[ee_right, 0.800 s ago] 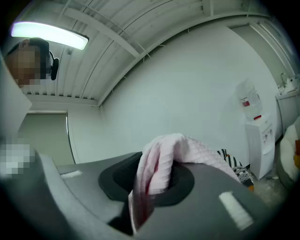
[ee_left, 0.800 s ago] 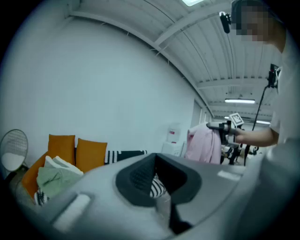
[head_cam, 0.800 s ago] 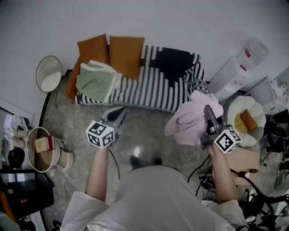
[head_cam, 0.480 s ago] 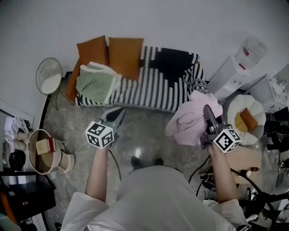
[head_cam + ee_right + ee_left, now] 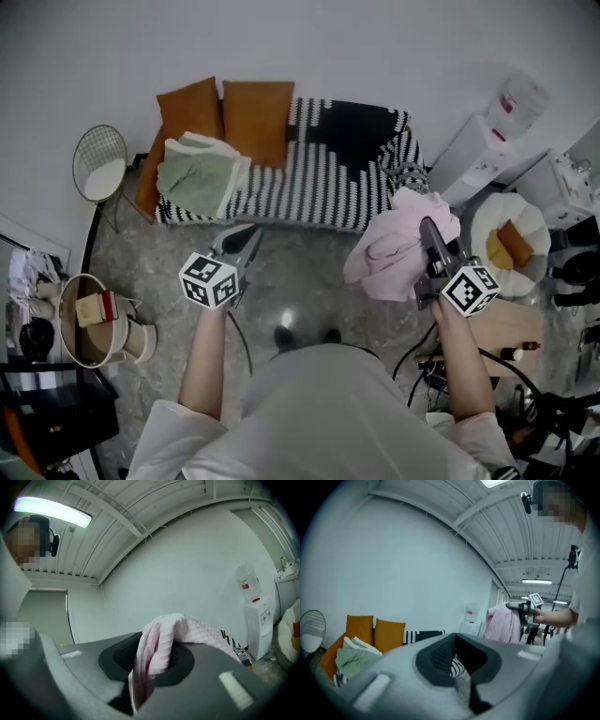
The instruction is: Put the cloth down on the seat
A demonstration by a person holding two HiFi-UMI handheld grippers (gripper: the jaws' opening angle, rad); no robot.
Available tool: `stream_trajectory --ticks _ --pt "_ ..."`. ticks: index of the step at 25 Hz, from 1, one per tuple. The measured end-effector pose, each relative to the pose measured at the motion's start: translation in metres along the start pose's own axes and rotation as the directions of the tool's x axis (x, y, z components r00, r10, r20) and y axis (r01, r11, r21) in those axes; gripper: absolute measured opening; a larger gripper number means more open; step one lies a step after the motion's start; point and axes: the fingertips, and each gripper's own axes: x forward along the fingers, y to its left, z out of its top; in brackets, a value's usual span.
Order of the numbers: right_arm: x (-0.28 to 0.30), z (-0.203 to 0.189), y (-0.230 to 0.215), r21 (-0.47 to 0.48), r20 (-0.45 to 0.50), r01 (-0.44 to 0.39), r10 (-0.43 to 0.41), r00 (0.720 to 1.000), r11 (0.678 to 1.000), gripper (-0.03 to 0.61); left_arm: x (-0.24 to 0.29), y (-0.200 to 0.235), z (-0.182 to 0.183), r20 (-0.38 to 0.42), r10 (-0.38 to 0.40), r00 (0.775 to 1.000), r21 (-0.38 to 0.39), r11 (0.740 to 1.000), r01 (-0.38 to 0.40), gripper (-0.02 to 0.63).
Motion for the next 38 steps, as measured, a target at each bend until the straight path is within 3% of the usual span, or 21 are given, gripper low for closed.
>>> stream_trajectory --ticks 25,38 --pt "0.046 -0.040 0.071 0.026 0.000 0.051 -0.051 0.999 0.998 0.071 -0.056 0.066 -0.009 0.011 -0.032 0.999 -0.005 0.999 0.032 0.000" --pt "0.104 -0.047 0.044 0.035 -0.035 0.040 -0.039 0.999 0.999 0.071 -0.024 0.099 -0.009 -0.006 -0.025 1.000 -0.023 0.999 0.025 0.000"
